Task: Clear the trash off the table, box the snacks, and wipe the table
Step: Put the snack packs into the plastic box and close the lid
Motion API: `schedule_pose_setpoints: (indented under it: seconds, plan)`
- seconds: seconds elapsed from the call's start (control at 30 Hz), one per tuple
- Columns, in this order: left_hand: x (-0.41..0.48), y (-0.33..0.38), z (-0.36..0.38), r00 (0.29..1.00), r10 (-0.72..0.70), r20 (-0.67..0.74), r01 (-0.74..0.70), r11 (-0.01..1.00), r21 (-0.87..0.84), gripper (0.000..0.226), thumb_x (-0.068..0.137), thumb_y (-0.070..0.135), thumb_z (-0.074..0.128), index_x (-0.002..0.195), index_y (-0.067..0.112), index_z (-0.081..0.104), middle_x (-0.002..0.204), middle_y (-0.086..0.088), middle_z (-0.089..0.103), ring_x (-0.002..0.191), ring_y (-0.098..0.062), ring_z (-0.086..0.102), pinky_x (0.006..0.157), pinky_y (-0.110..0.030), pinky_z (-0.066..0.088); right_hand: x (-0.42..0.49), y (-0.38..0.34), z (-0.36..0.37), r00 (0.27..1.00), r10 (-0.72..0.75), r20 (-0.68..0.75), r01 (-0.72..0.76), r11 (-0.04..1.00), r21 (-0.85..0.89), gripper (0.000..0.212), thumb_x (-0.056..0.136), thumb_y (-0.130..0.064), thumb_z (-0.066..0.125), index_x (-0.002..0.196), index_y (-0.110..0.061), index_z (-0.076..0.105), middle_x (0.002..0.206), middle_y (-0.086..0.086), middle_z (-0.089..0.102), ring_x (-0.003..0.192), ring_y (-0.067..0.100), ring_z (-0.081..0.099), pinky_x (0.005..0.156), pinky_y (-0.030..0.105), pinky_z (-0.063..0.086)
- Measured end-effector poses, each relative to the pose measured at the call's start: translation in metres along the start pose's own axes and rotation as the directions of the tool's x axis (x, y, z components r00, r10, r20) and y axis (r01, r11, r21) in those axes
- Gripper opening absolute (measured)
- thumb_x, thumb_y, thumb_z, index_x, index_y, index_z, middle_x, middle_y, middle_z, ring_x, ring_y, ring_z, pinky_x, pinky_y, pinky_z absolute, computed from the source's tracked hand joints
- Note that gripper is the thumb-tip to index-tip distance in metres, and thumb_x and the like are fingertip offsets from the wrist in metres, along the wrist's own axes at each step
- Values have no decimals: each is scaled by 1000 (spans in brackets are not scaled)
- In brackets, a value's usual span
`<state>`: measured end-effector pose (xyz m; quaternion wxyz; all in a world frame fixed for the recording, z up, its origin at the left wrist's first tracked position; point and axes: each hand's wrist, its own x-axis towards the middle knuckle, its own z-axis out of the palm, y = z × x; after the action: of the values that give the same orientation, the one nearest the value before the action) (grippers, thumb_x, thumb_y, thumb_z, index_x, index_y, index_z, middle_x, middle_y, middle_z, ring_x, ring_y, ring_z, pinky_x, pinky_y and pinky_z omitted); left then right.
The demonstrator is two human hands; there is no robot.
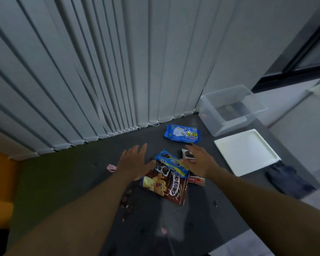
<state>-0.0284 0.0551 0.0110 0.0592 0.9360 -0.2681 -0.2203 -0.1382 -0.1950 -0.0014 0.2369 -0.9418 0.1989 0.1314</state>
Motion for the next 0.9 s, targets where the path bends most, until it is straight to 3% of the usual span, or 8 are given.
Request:
schedule_pose_setpoints:
  seconds: [0.37,0.57,0.7,0.8,0.9]
  plan:
    - [23,39,9,1000,7,10,-7,1000,-5,89,94,64,47,161,25,2,166,-11,13,152,-29,15,123,-46,15,17,39,-16,999,-18,44,18,1000,1,85,86,-60,62,156,-30,23,163,2,23,150,25,20,116,55,31]
    - [34,67,21,998,-16,58,17,1000,-11,88,95,48,55,160,25,1,166,-11,10,152,-31,16,123,-44,18,39,61,-24,992,-78,101,78,997,1,82,88,-54,65,155,-28,26,161,1,27,147,24,25,116,48,33]
    - [46,82,32,996,52,69,-56,996,65,91,94,24,61,160,28,-1,168,-7,7,153,-27,11,124,-42,15,52,73,-21,982,-115,153,115,993,6,85,87,-51,68,156,-27,24,162,1,25,148,22,26,119,40,29]
    - [57,93,43,984,103,147,-121,985,122,97,93,18,65,160,30,-4,168,-2,1,154,-26,5,125,-43,12,62,82,-13,972,-113,207,110,994,28,87,85,-55,68,155,-27,26,161,1,29,144,19,35,116,40,35]
    - [65,105,55,971,91,220,-124,982,144,95,93,21,66,160,29,0,169,1,1,154,-28,7,123,-46,20,68,92,-11,965,-145,220,140,989,41,81,87,-51,67,154,-26,30,157,2,36,141,19,39,114,39,36]
